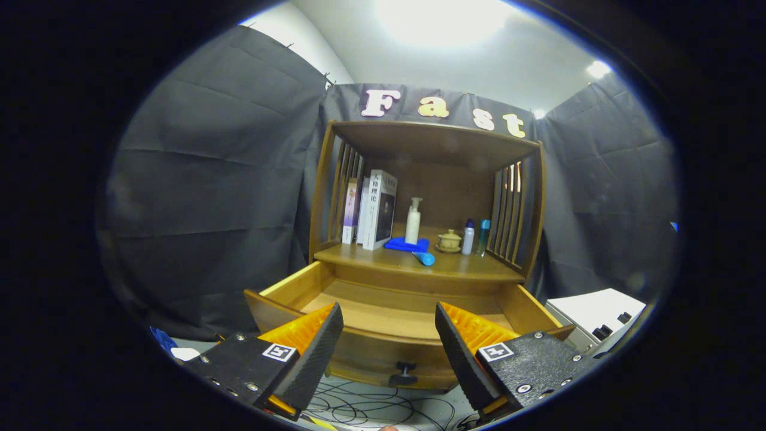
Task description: Pull open the drawer, take out the items inside it, and place them on the countertop above the cabinet.
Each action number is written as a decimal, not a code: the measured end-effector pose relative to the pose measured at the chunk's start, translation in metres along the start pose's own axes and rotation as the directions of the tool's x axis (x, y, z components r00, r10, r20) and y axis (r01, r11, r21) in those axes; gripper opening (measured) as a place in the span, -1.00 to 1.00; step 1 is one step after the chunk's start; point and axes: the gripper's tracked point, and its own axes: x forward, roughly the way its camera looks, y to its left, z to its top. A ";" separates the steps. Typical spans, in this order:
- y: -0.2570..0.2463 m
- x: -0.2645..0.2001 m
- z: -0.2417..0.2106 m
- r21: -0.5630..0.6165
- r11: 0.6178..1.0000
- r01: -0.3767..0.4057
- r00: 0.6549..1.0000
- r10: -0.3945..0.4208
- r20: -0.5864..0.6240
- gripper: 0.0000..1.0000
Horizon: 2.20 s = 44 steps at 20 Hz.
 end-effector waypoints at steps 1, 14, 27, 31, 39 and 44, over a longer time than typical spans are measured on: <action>-0.006 0.001 -0.011 -0.019 1.000 0.018 1.000 -0.019 -0.015 0.90; -0.008 0.047 -0.084 0.002 0.996 0.094 0.984 -0.093 -0.151 0.90; -0.008 0.062 -0.070 -0.072 0.990 0.121 0.988 -0.127 -0.085 0.89; -0.008 0.073 -0.069 -0.041 0.992 0.122 0.989 -0.124 -0.076 0.90; -0.013 0.114 -0.062 -0.022 0.991 0.133 0.990 -0.134 -0.042 0.91; -0.018 0.155 -0.057 0.005 0.988 0.152 0.988 -0.152 -0.017 0.89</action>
